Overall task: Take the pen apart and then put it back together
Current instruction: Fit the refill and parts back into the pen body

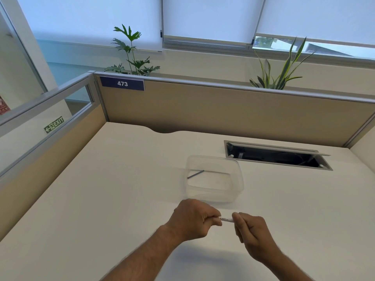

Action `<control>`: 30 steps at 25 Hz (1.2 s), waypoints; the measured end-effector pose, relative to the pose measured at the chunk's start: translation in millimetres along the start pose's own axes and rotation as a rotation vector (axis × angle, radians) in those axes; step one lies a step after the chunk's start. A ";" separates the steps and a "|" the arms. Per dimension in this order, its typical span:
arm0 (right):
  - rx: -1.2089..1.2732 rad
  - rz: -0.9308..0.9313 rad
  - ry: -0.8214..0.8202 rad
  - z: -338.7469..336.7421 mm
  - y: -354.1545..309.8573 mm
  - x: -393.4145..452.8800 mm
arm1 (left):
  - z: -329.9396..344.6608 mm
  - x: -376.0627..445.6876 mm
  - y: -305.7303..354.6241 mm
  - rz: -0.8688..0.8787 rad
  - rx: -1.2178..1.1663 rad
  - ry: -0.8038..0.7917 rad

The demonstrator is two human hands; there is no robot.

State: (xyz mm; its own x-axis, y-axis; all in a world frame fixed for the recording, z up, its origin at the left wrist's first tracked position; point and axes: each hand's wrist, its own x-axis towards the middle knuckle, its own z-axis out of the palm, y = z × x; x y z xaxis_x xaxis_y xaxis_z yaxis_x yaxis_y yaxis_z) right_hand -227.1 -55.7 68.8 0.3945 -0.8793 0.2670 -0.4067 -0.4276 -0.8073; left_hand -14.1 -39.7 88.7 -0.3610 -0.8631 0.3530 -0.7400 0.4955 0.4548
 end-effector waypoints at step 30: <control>0.243 0.378 -0.057 -1.8 -20.5 9.3 | 2.4 1.2 1.6 -0.061 0.090 -0.063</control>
State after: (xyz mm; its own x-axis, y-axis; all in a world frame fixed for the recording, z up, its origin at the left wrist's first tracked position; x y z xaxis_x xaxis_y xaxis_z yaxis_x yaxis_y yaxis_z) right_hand -216.6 -55.4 88.8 0.3031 -0.9482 -0.0948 -0.3283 -0.0105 -0.9445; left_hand -17.0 -40.1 87.9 -0.3468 -0.8971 0.2736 -0.8083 0.4339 0.3980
